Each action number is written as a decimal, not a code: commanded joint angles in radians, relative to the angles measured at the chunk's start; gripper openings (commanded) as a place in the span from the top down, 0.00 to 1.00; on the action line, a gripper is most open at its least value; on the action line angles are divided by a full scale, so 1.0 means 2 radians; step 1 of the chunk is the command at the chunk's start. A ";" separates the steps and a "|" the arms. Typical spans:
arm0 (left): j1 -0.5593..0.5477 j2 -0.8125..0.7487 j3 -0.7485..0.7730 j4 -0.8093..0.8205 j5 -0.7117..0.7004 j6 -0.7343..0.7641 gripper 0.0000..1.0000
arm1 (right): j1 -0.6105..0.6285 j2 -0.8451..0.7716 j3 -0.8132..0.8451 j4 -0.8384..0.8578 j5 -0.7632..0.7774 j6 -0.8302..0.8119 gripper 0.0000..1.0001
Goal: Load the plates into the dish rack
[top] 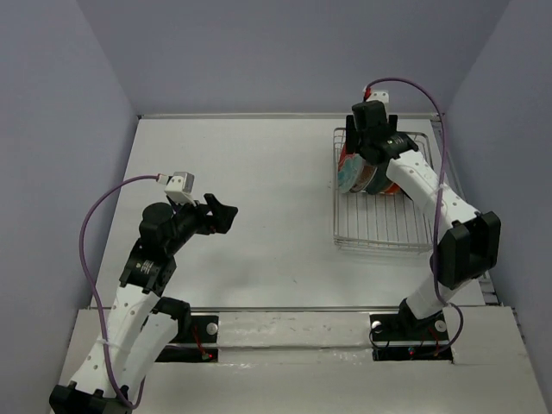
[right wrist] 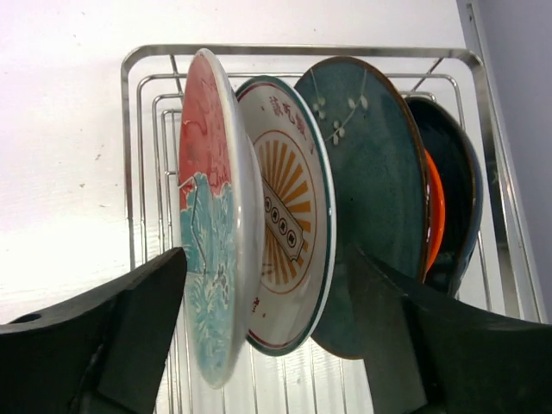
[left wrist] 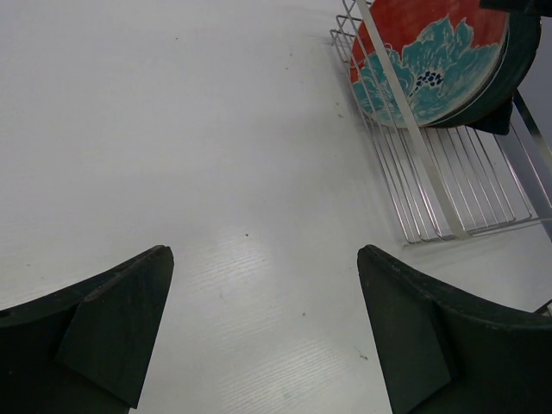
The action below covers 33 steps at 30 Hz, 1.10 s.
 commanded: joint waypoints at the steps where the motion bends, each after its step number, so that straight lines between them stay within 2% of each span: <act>1: -0.002 -0.007 0.016 0.013 0.003 0.009 0.01 | 0.001 -0.053 0.015 0.032 0.007 0.006 0.15; 6: -0.003 -0.012 0.017 0.016 -0.002 0.008 0.01 | 0.001 -0.110 0.002 0.031 -0.037 0.019 0.05; 8: -0.003 -0.015 0.016 0.022 -0.003 0.005 0.01 | 0.001 -0.137 -0.019 0.041 -0.087 0.027 0.03; 11: -0.002 -0.019 0.016 0.034 -0.002 -0.004 0.01 | 0.001 -0.229 -0.076 0.071 -0.144 0.052 0.00; 15: -0.002 -0.027 0.015 0.052 0.008 -0.013 0.01 | 0.001 -0.311 -0.144 0.101 -0.203 0.074 0.01; 16: -0.002 -0.029 0.019 0.056 0.008 -0.014 0.01 | 0.001 -0.350 -0.157 0.113 -0.229 0.077 0.08; 17: -0.002 -0.033 0.024 0.072 0.010 -0.018 0.01 | 0.001 -0.386 -0.181 0.120 -0.248 0.085 0.00; 19: -0.002 -0.037 0.028 0.077 0.015 -0.021 0.01 | 0.001 -0.402 -0.201 0.123 -0.258 0.092 0.00; 22: -0.003 -0.047 0.051 0.097 0.014 -0.022 0.01 | 0.001 -0.459 -0.230 0.130 -0.339 0.095 0.00; 25: -0.003 -0.058 0.073 0.111 0.008 -0.022 0.01 | 0.001 -0.513 -0.257 0.144 -0.380 0.102 0.00; 29: -0.002 -0.067 0.082 0.135 -0.002 -0.038 0.01 | 0.001 -0.584 -0.278 0.156 -0.373 0.099 0.00; 33: -0.002 -0.070 0.082 0.149 -0.005 -0.051 0.01 | 0.001 -0.613 -0.288 0.157 -0.338 0.094 0.00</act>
